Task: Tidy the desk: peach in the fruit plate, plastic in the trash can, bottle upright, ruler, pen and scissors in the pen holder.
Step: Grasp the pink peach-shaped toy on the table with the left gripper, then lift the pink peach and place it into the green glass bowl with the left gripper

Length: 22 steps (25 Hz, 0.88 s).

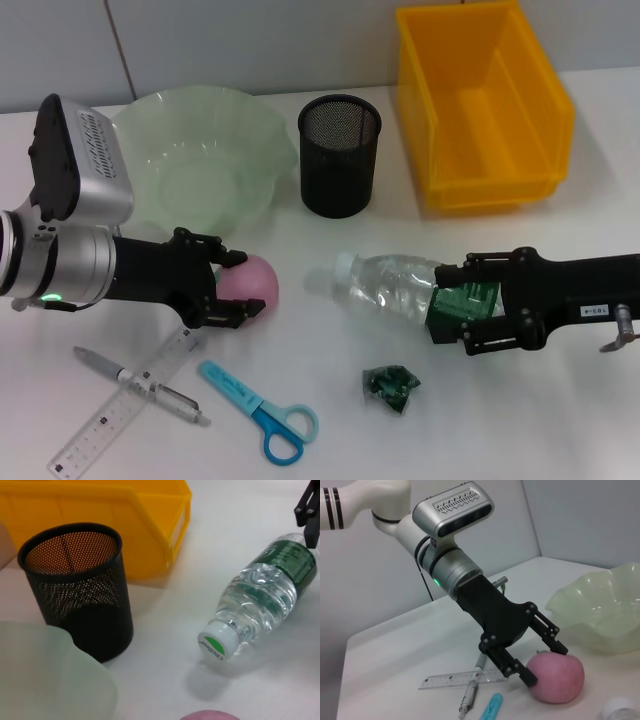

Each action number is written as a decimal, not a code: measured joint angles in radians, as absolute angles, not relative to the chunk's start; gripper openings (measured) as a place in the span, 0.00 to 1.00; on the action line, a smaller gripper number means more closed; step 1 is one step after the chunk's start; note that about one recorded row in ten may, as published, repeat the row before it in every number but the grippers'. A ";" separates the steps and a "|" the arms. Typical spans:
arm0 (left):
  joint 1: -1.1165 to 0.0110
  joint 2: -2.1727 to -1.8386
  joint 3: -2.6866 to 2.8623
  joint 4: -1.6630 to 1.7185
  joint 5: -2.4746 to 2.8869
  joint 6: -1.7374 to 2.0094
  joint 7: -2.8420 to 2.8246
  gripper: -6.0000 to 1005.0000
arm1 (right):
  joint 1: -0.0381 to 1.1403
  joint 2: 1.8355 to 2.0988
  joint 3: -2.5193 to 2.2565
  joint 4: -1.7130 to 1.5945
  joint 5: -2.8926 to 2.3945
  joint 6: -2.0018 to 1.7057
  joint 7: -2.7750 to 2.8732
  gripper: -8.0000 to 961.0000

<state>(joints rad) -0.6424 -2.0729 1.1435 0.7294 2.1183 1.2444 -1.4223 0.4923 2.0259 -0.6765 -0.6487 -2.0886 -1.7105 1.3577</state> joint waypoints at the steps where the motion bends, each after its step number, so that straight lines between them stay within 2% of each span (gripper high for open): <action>1: -0.642 -2.073 1.145 0.729 2.117 1.241 -1.433 0.68 | 0.493 2.026 -0.676 -0.649 -2.089 -1.711 1.359 0.82; 3: -0.641 -2.073 1.148 0.729 2.116 1.240 -1.433 0.68 | 0.494 2.025 -0.676 -0.650 -2.089 -1.711 1.360 0.82; 6: -0.633 -2.073 1.161 0.731 2.111 1.222 -1.432 0.48 | 0.494 2.025 -0.676 -0.650 -2.089 -1.713 1.365 0.82; 15: -0.629 -2.072 1.155 0.737 2.089 1.245 -1.440 0.38 | 0.493 2.021 -0.676 -0.649 -2.089 -1.718 1.372 0.82; 22: -0.569 -2.061 0.933 0.805 1.932 1.468 -1.441 0.30 | 0.492 2.023 -0.677 -0.646 -2.089 -1.719 1.373 0.82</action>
<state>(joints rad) -0.5692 -2.0611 0.9329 0.8053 1.9318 1.4678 -1.4410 0.4917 2.0233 -0.6765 -0.6461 -2.0893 -1.7186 1.3726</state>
